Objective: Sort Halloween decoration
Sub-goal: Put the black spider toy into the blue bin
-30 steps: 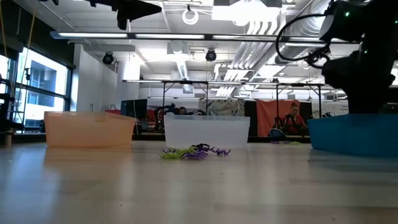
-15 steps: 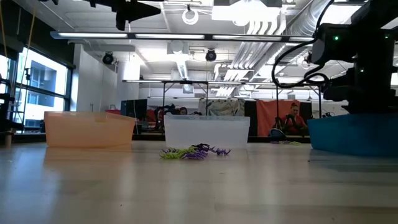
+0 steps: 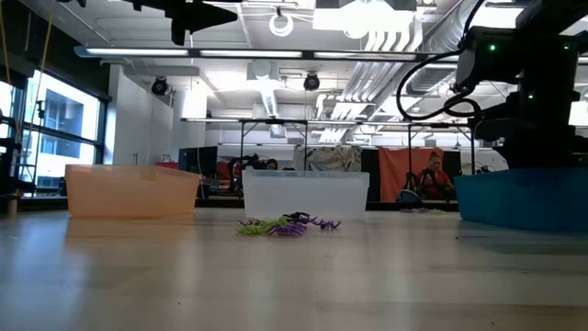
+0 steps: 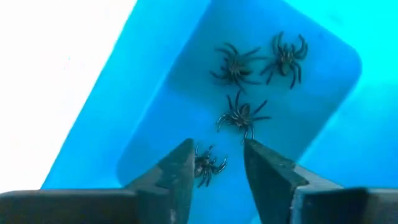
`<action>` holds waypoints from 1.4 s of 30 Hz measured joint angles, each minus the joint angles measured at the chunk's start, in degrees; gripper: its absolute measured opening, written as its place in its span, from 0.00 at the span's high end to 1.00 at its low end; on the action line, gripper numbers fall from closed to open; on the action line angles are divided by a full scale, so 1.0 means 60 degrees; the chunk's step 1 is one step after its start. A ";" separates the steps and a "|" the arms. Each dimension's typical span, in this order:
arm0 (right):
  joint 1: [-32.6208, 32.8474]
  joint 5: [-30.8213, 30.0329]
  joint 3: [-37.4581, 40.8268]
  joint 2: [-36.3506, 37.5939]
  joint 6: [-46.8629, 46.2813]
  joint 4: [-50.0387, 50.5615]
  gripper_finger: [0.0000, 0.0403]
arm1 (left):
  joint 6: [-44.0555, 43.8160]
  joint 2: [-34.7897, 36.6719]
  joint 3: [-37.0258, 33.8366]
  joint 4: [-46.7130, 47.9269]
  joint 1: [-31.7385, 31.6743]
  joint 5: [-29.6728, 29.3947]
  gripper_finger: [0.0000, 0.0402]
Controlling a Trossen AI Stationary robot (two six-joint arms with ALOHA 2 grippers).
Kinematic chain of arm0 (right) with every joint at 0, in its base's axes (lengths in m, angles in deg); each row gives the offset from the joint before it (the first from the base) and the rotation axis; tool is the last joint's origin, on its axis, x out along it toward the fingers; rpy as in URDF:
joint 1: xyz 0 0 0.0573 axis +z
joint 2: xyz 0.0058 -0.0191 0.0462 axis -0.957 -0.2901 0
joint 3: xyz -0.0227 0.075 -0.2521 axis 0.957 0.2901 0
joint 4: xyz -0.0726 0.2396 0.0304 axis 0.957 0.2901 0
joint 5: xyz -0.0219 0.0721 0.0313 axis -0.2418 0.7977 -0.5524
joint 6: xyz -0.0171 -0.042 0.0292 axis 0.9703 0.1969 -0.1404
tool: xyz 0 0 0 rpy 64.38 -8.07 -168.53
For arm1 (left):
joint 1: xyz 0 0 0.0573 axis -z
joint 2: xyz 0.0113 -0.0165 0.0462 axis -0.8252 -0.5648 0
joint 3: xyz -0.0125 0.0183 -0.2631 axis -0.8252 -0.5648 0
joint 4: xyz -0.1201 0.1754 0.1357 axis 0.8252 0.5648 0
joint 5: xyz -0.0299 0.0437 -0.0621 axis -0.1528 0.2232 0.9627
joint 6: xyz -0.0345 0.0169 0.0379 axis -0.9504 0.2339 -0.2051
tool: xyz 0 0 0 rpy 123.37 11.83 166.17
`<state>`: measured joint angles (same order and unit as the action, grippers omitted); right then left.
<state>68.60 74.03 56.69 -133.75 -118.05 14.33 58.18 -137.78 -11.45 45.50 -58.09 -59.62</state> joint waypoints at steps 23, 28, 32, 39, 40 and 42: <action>0.0066 -0.1906 -0.6137 0.0007 0.5173 -0.0823 0.58 | -0.0203 0.0000 -0.0004 0.0056 0.0004 0.0444 0.56; 0.0402 -0.0214 -0.5895 -0.0010 0.6694 -0.4657 0.58 | -0.0509 0.0000 -0.0004 0.0063 0.0004 0.0842 0.56; 0.0644 0.0115 -0.5540 -0.0026 0.7074 -0.5915 0.58 | -0.0499 0.0000 -0.0004 0.0063 0.0004 0.0849 0.56; 0.0630 -0.0013 -0.5486 -0.0026 0.6840 -0.5776 0.58 | -0.1033 -0.0011 0.0435 0.0693 0.0000 0.0630 0.56; 0.0630 -0.0103 -0.5486 -0.0026 0.6838 -0.5770 0.58 | -0.1156 -0.0014 0.0794 0.1248 0.0000 0.0665 0.56; 0.0607 -0.0285 -0.5486 -0.0026 0.6853 -0.5759 0.58 | -0.1133 -0.0104 0.1660 0.2903 0.0032 0.0992 0.56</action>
<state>72.25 72.32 23.77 -133.90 -76.93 -20.22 51.38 -138.40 -1.49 62.91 -57.90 -53.67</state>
